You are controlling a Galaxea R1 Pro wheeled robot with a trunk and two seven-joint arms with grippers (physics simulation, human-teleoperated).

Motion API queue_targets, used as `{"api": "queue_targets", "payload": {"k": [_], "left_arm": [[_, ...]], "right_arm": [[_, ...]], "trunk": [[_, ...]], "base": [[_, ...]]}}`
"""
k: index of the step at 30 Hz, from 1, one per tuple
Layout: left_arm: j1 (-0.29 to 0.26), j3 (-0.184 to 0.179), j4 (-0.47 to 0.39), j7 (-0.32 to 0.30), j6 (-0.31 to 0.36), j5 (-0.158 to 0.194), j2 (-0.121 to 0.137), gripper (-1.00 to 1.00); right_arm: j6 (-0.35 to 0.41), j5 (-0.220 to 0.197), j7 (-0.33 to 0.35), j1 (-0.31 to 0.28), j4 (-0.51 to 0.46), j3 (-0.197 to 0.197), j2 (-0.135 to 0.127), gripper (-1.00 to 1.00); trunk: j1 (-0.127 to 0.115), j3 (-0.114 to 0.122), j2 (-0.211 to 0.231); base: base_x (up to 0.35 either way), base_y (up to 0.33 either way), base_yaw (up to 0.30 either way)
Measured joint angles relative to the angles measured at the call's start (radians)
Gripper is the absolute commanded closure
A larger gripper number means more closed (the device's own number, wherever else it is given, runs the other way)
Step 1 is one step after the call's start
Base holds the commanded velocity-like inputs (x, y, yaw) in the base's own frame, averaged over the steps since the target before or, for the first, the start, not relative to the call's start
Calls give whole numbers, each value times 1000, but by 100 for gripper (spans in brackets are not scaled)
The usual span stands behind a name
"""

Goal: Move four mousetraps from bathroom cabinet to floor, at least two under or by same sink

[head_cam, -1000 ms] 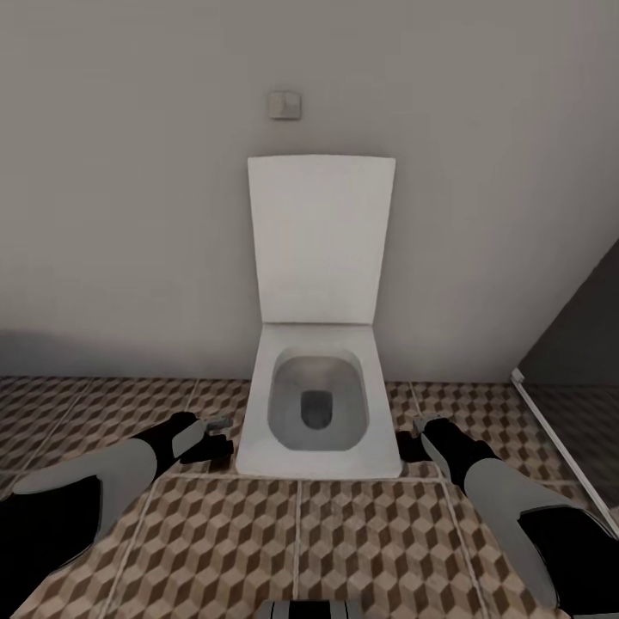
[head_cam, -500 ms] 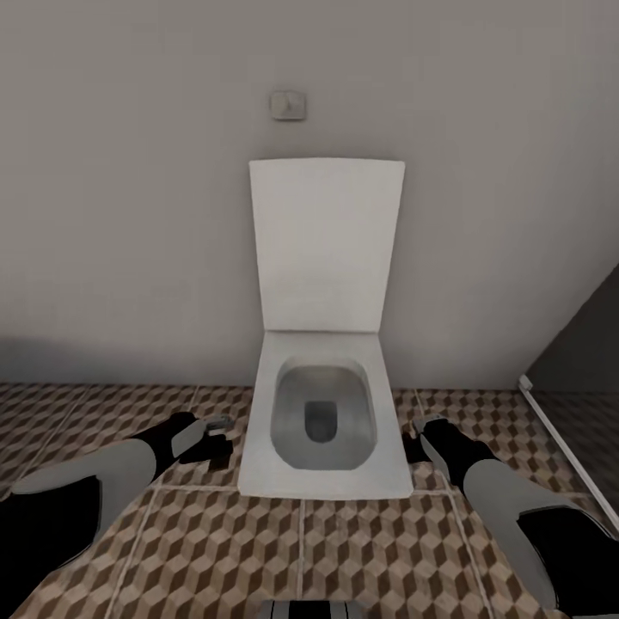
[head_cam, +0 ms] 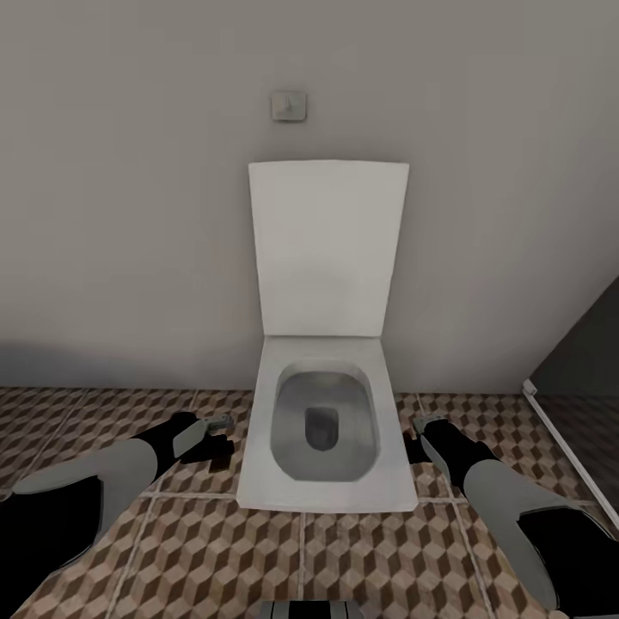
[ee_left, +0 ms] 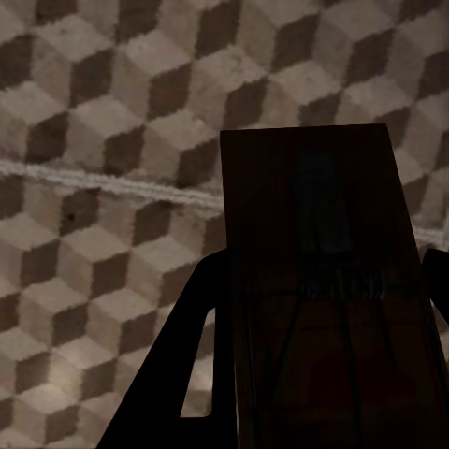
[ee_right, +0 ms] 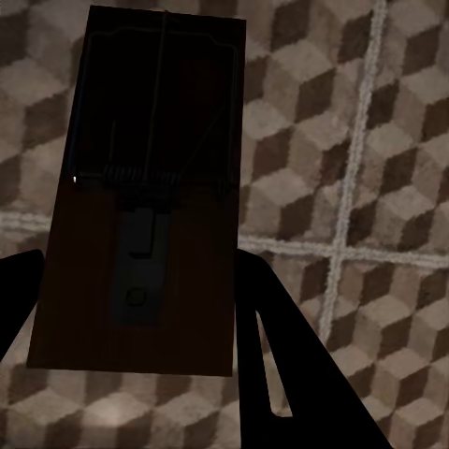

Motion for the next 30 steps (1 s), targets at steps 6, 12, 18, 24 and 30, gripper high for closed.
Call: {"api": "queue_targets", "payload": {"k": [6,12,18,24,30], "left_arm": [[0,2,-6,-1,0,0,-2,100],[0,1,-9,-4,0,0,-1,100],[0,2,-9,-4,0,0,-1,100],[0,2,-9,-4,0,0,0,100],[0,2,-8,-4,0,0,0,100]], "right_arm": [[-1,0,1,1,0,0,2,100],[-1,0,1,2,0,0,2,100],[0,0,1,2,0,0,2,100],[0,0,1,2,0,0,2,100],[0,0,1,2,0,0,2,100]], "trunk": [[8,-6,-14],[24,-26,-42],[27,-50,-44],[29,-73,-45],[31,-88,-46]], "base": [[1,0,0],[0,0,0],[0,0,0],[0,0,0],[0,0,0]]}}
